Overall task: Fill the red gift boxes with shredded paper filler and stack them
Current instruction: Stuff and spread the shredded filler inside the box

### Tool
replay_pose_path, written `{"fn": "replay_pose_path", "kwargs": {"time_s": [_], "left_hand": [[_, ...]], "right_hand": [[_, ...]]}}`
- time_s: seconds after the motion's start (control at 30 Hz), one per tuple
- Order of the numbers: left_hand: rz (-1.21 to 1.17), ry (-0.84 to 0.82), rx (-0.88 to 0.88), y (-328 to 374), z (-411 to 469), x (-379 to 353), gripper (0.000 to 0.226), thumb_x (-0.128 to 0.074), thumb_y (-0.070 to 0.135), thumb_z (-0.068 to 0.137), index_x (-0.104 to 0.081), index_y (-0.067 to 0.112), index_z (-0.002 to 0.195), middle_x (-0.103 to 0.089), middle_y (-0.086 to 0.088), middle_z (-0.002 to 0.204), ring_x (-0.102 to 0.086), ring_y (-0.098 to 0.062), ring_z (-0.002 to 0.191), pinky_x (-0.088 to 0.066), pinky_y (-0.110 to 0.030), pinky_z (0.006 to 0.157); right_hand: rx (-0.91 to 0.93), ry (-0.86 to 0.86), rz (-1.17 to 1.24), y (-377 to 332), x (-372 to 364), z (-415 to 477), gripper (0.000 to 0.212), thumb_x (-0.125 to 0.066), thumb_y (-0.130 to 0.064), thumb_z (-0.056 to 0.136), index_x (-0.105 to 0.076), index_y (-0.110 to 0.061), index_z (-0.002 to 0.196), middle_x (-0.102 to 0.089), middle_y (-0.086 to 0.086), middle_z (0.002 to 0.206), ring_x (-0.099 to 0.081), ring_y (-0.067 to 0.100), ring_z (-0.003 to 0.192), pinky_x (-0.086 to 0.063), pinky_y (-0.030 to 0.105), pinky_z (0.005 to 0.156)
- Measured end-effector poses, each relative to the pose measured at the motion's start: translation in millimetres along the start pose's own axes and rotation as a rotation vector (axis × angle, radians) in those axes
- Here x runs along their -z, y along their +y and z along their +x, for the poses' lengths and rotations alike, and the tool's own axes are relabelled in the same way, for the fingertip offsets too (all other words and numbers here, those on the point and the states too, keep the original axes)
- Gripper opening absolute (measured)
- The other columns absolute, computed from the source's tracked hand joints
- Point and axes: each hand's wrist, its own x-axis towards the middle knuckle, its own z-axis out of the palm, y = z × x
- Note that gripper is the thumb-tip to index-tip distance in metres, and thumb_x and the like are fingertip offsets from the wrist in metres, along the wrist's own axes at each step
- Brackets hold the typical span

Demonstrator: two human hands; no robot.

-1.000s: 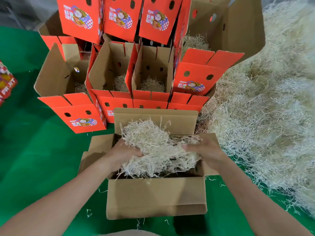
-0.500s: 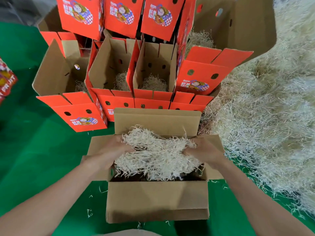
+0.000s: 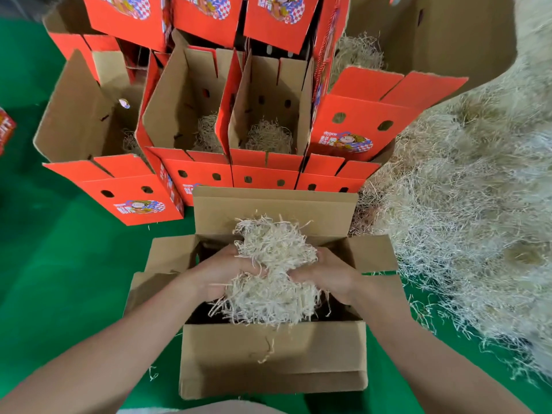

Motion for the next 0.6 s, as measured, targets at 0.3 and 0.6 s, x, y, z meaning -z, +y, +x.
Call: {"fn": "replay_pose_path", "kwargs": {"time_s": [0.3, 0.6], "left_hand": [[0.262, 0.030, -0.143, -5.8, -5.3, 12.0, 0.031, -0.062, -0.005, 0.078, -0.066, 0.024, 0.089, -0.071, 0.011, 0.089, -0.062, -0.010, 0.093, -0.045, -0.013, 0.073], [0.514, 0.141, 0.076, 4.8, -16.7, 26.5, 0.058, -0.067, 0.019, 0.078, -0.039, 0.005, 0.127, -0.043, -0.005, 0.124, -0.042, -0.021, 0.116, -0.035, -0.027, 0.088]], "right_hand": [[0.056, -0.088, -0.468, -19.4, 31.0, -16.4, 0.067, -0.062, -0.023, 0.086, -0.028, -0.015, 0.144, -0.052, -0.002, 0.121, -0.061, 0.002, 0.076, -0.047, 0.014, 0.052], [0.058, 0.074, -0.863, -19.2, 37.7, -18.3, 0.033, -0.050, -0.035, 0.087, -0.063, -0.009, 0.101, -0.062, 0.007, 0.099, -0.061, 0.024, 0.098, -0.041, 0.015, 0.055]]}}
